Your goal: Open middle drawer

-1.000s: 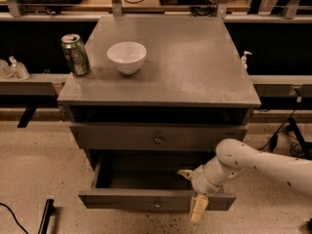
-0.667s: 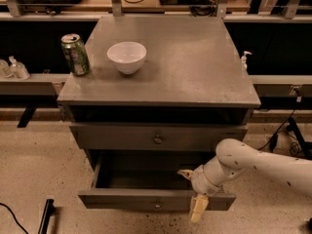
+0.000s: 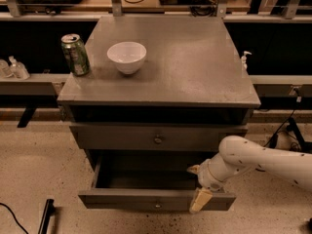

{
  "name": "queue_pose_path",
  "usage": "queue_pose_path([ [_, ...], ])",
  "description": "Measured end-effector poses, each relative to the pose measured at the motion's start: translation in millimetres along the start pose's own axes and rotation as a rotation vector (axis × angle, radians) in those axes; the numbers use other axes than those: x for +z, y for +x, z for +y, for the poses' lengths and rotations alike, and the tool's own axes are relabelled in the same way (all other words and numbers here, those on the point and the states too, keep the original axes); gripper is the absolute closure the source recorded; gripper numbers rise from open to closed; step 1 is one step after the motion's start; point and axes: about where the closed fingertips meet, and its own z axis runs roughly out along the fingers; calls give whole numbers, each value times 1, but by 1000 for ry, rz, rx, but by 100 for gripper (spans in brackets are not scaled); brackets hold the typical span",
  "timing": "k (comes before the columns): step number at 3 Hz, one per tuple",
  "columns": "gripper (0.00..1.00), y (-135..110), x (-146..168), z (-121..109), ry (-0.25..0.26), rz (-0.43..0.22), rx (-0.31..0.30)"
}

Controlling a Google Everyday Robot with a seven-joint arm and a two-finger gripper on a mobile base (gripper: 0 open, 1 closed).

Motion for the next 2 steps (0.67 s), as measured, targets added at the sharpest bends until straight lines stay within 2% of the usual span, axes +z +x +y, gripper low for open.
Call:
queue_pose_path([
  [1,41,12,-5,-8,73,31,43],
  [2,64,10,-4,-9,74,28,42],
])
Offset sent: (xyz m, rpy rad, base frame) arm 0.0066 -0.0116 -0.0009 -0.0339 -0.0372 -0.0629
